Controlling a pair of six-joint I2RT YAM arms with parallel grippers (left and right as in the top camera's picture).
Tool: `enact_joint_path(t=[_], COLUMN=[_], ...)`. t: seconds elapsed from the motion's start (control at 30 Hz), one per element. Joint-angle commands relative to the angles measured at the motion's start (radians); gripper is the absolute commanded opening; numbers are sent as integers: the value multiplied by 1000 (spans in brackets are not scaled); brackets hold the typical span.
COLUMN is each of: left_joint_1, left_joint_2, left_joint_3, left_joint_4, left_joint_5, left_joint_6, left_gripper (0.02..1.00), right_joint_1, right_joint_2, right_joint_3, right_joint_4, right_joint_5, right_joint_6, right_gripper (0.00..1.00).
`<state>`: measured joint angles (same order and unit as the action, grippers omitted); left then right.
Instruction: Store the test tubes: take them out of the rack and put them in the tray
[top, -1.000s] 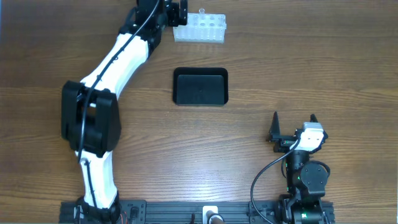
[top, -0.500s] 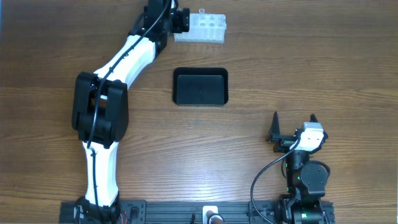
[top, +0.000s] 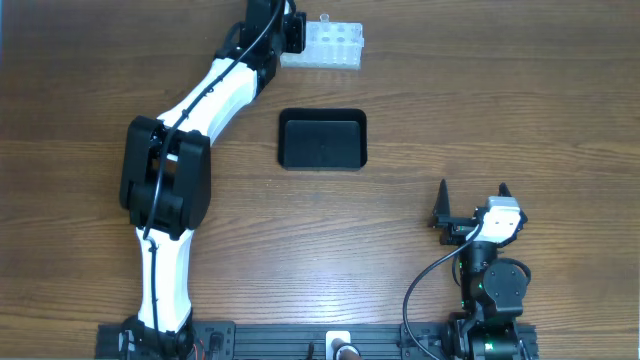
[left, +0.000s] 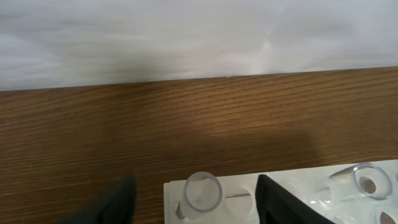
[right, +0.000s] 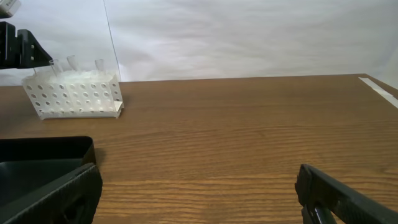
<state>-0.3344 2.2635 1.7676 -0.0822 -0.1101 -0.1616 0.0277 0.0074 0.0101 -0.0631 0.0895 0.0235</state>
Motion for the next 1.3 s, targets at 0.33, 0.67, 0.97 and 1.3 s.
enact_joint_path(t=[0.33,0.67,0.97,1.3], left_joint_1=[-1,-9,-11,-11], left_joint_2=[27,41,43,43], left_joint_3=[28,28,28,28], left_joint_4=[12,45,45,42], left_joint_5=[-38,-42,-41,-41], left_joint_6=[-3,-3,-3,-3], left_gripper=[514,395,297,207], right_joint_1=[-4,-4,-4,-4], right_joint_2=[1,1,1,1], right_joint_3=[-5,-5,-5,-5], right_joint_4=[-4,-4,-4,-4], right_joint_5=[13,13,13,13], right_joint_6=[5,5,5,5], right_gripper=[993,991,991,991])
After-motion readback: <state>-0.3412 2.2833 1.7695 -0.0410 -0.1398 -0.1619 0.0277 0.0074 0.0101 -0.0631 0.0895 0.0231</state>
